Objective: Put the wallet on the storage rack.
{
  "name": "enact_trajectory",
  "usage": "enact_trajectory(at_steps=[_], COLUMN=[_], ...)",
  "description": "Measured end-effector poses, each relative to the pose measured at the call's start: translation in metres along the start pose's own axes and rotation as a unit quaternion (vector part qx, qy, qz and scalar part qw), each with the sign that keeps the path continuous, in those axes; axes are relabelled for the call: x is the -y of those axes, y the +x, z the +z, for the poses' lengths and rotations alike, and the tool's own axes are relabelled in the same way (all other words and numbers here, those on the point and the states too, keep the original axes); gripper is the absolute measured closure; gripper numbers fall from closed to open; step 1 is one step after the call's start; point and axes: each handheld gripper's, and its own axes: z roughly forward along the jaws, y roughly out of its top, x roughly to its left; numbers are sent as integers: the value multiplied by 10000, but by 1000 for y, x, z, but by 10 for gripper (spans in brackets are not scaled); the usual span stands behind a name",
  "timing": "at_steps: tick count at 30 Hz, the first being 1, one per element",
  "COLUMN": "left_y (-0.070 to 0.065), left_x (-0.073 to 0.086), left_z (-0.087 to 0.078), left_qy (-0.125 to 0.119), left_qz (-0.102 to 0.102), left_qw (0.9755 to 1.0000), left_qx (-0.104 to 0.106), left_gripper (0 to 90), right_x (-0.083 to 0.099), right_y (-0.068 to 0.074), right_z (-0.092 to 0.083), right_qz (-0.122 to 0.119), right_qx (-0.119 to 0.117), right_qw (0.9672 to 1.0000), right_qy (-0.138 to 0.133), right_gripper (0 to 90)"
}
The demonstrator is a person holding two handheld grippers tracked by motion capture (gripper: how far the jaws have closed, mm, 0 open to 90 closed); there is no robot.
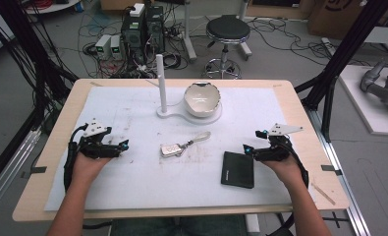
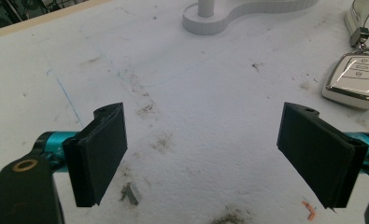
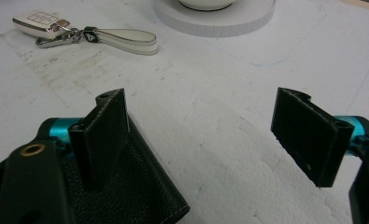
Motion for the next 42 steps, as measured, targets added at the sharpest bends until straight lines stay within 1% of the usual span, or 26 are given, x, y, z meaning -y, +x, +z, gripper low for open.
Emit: enact_trajectory(at_steps=[8,12,16,20,23,26,31,33,34,35,36,37,38,39,41,42], left_y=[0,0,0,-1,0,0,0,0,0,0,0,0,0,0,0,0], left_x=[0,0,0,0,0,0,0,0,0,0,0,0,0,-1,-1,-1], left_z=[1,1,0,0,0,0,-1,-1,-1,-1,-1,-2,-2,-2,-2,-3], left_qy=[27,27,31,16,22,16,-2,-27,-27,-38,-38,-37,-37,-61,-85,-119], left_qz=[33,13,54,31,56,60,83,63,63,67,67,64,64,54,47,29], left_qw=[10000,10000,10000,10000,10000,10000,10000,10000,10000,10000,10000,10000,10000,10000,10000,9999], left_qx=[14,12,8,8,6,7,2,3,3,13,13,12,12,9,-1,8], left_gripper=[160,160,160,160,160,160,160,160,160,160,160,160,160,160,160,160], right_x=[0,0,0,0,0,0,0,1,1,2,2,3,3,4,4,5], right_y=[1,2,3,3,3,4,7,8,8,10,10,11,11,13,13,16], right_z=[1,2,3,3,4,5,9,11,11,14,14,15,15,19,19,23], right_qz=[4,-39,-72,-58,-44,-92,-130,-131,-131,-139,-139,-161,-161,-209,-218,-255], right_qx=[-62,-77,-109,-146,-177,-207,-349,-427,-427,-499,-499,-578,-578,-664,-690,-800], right_qw=[10000,9999,9999,9998,9998,9997,9991,9987,9987,9982,9982,9975,9975,9966,9962,9946], right_qy=[51,74,91,82,86,117,208,228,228,295,295,366,366,449,476,608], right_gripper=[193,193,193,193,193,193,193,193,193,193,193,193,193,193,193,193])
